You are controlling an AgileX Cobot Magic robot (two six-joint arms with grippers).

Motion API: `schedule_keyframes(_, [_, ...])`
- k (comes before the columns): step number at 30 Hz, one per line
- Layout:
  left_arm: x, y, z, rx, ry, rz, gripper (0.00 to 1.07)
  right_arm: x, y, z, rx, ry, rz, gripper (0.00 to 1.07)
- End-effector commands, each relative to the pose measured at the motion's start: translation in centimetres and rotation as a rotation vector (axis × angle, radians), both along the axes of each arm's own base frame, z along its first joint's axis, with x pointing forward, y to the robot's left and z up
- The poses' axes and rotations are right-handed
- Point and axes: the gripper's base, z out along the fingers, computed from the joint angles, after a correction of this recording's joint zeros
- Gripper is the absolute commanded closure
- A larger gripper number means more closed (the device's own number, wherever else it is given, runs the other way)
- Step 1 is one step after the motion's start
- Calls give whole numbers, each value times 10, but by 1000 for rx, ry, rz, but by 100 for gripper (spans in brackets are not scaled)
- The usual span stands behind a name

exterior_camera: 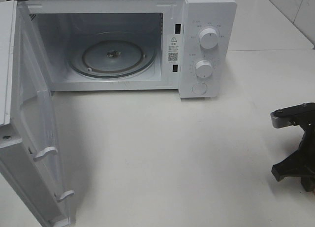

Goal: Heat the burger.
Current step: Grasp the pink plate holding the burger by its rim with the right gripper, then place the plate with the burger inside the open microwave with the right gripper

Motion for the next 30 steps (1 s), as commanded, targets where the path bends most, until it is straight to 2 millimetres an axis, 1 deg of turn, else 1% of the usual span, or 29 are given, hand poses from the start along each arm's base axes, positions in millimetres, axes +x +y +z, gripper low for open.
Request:
schedule_keyframes(1, [-3, 0, 0, -1, -29, 3, 7, -2, 0, -4, 1, 13, -26, 107])
schedule_keyframes(7, [-3, 0, 0, -1, -29, 3, 7, -1, -3, 1, -38, -4, -69, 107])
schedule_keyframes(11, [-3, 0, 0, -1, -29, 3, 7, 0, -10, 10, -120, -23, -119, 107])
schedule_keyframes(18, [-3, 0, 0, -1, -29, 3, 7, -2, -16, 20, -189, -54, -158, 107])
schedule_keyframes(22, [-3, 0, 0, -1, -29, 3, 7, -3, -14, 25, -213, -69, -136, 107])
schedule_keyframes(24, [-3, 0, 0, -1, -29, 3, 7, -4, -10, 29, -260, -81, -114, 107])
schedule_keyframes(30, [-3, 0, 0, -1, -29, 3, 7, -6, -5, 31, -292, -72, -86, 107])
